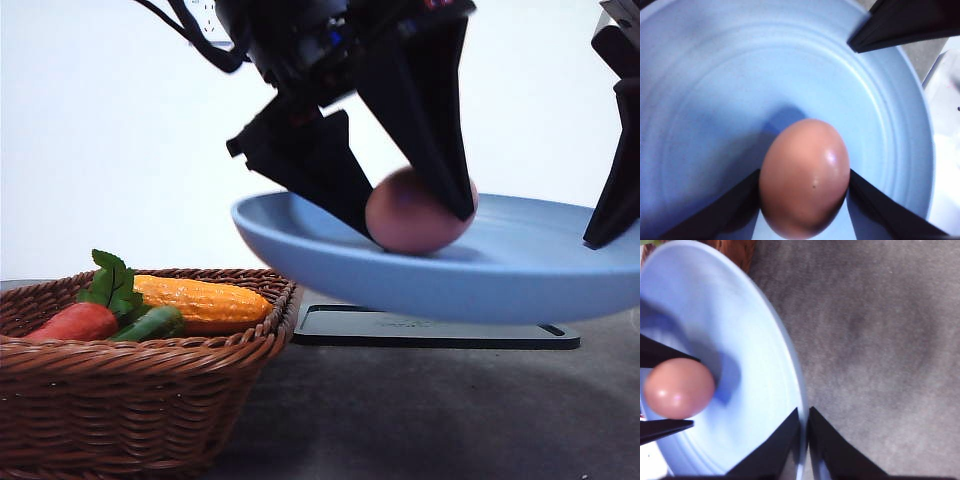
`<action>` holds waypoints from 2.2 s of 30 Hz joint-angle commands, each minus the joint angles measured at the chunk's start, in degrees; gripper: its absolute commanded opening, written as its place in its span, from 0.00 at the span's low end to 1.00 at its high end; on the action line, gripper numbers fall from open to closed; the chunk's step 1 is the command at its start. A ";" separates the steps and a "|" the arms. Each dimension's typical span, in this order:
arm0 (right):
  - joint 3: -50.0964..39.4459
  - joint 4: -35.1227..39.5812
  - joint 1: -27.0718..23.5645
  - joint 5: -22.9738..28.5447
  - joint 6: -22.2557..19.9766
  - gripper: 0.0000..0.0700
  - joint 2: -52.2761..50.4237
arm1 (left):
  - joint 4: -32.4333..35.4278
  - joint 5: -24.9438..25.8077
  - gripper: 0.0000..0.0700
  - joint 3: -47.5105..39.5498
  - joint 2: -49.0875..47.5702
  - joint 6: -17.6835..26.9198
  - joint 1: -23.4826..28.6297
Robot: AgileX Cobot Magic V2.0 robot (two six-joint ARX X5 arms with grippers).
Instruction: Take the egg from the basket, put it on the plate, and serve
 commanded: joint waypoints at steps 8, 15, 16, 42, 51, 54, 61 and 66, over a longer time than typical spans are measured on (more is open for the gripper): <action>1.11 -0.22 0.24 -0.88 0.57 0.00 0.57 | 0.00 -0.10 0.64 1.75 0.82 0.14 -1.05; 1.11 -2.61 0.16 -1.11 -0.39 0.00 2.47 | -6.91 -2.56 0.63 9.12 -0.75 1.43 -0.63; 1.11 -2.74 0.08 -1.12 -0.59 0.00 2.93 | -8.34 -3.87 0.63 10.23 -1.35 2.27 -0.49; 41.06 -6.32 -10.43 -0.40 -7.58 0.00 42.41 | -27.75 -30.35 0.63 14.05 -30.36 4.63 11.73; 54.43 -6.35 -11.11 -0.44 -6.16 0.00 59.54 | -27.91 -36.77 0.63 14.05 -36.49 3.10 11.76; 56.36 -6.32 -11.10 -0.43 -6.13 0.00 62.59 | -28.21 -39.27 0.63 14.05 -37.24 3.10 11.76; 56.83 -6.10 -11.10 4.18 -6.14 0.00 63.89 | -30.92 -41.08 0.63 14.05 -37.74 0.92 11.76; 56.83 -6.38 -11.15 5.24 -6.35 0.00 63.89 | -31.04 -41.07 0.63 14.03 -37.74 0.40 11.76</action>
